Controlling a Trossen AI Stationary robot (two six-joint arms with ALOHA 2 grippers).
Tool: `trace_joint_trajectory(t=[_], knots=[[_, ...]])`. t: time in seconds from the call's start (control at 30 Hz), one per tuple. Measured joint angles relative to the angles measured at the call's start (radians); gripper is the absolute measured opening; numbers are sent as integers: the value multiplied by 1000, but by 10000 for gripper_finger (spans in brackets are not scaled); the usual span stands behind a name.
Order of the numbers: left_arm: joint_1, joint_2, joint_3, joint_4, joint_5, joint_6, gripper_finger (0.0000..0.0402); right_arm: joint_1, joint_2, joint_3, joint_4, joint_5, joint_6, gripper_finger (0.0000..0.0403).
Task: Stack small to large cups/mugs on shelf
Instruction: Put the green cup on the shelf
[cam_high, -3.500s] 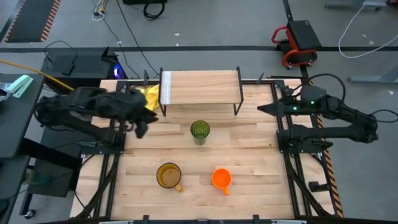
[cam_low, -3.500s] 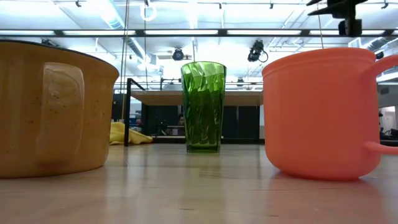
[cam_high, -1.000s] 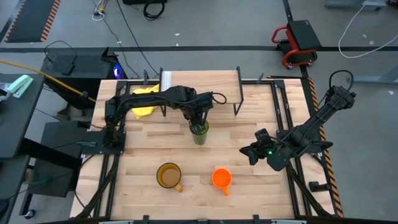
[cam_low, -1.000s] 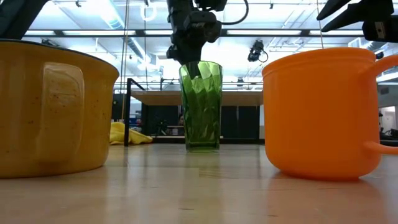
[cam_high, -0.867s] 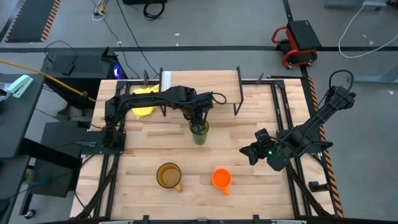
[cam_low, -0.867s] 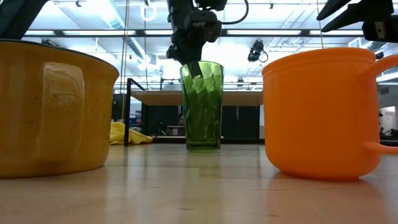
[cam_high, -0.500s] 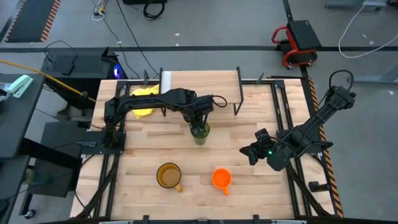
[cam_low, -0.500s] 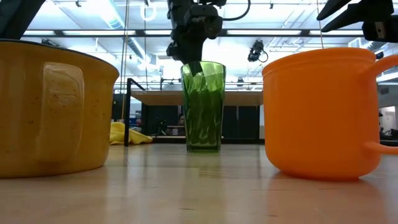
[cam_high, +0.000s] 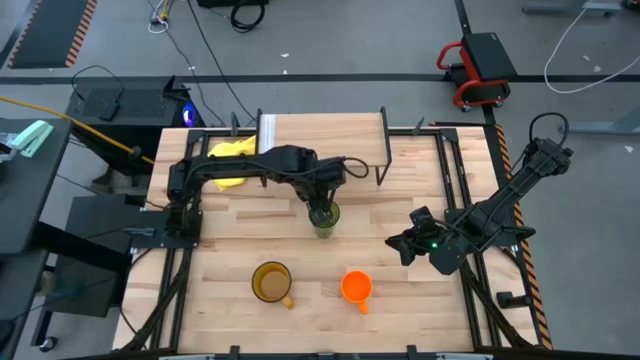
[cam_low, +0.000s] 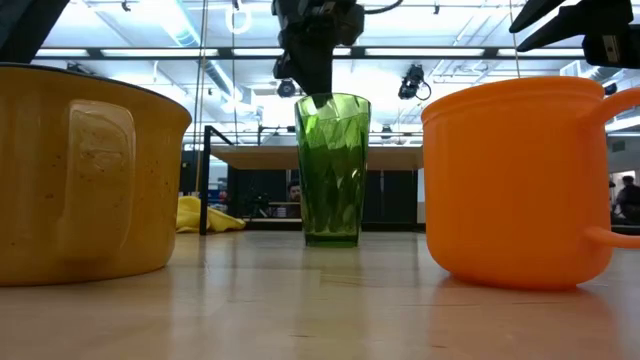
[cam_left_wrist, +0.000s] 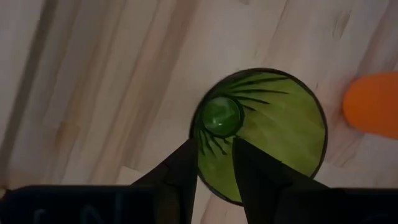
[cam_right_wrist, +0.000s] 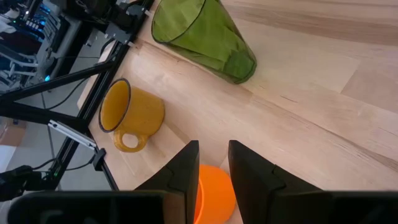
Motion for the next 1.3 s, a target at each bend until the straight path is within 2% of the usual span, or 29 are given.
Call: trace_joint_trajectory(t=[0.3, 0.6, 1.07, 1.3], knots=[[20, 7, 9, -60, -12, 0, 107, 0, 0, 0, 0, 2, 0, 94], [13, 12, 9, -56, -12, 0, 107, 0, 0, 0, 0, 12, -8, 94], [-2, 103, 7, -59, -8, -4, 107, 0, 0, 0, 9, 11, -18, 94], [-1, 99, 8, -42, -8, -12, 103, 0, 0, 0, 8, 11, -19, 94]])
